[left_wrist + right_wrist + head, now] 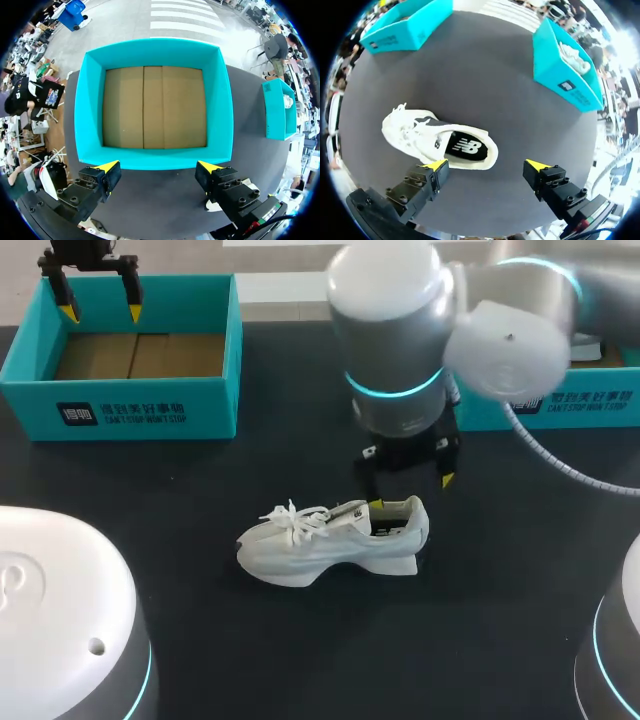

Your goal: Take the shoe out of the shoebox, open the shoe tongue, remove and reinsert the insole, then place the shoe into the shoebox

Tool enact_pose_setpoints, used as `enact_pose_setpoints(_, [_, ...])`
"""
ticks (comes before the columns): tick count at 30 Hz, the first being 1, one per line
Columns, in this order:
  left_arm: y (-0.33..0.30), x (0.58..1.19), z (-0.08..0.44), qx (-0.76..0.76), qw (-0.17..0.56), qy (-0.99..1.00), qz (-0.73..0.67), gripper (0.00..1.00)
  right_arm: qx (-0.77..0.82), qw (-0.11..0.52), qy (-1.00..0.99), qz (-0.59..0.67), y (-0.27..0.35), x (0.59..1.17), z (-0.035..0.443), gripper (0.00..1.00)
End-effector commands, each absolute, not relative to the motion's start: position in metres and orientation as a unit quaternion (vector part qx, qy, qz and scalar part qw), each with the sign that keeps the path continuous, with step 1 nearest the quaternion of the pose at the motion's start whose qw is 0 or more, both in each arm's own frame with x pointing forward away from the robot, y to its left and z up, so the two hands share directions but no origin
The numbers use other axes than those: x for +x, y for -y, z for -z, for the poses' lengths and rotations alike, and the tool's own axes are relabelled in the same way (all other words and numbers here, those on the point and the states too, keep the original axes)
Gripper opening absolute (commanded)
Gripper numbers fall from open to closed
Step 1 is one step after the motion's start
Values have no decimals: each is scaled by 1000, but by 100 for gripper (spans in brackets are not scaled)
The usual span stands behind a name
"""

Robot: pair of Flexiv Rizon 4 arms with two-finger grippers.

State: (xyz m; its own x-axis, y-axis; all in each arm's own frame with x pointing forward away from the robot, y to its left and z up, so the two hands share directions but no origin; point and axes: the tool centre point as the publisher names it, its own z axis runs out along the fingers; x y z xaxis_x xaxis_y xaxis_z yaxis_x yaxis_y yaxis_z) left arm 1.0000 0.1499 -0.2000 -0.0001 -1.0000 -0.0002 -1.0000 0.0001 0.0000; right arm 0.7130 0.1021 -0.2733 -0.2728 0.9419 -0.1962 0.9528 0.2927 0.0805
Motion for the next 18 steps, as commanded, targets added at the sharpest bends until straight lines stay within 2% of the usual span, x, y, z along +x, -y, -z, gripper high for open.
enact_pose_setpoints(1, [-150,1000,200,-707,0,-707,0,100,521,78,-850,-13,-89,711,268,100])
enact_pose_setpoints(12, [-150,1000,200,-707,0,-707,0,100,521,78,-850,-13,-89,711,268,100])
enact_pose_setpoints(14, [-150,1000,200,-707,0,-707,0,100,389,116,-911,-72,-102,709,269,100])
enact_pose_setpoints(16, [-150,1000,200,-707,0,-707,0,100,257,139,-953,-77,-110,703,270,100])
enact_pose_setpoints(18, [-150,1000,200,-707,0,-707,0,100,175,142,-970,-89,-112,701,270,100])
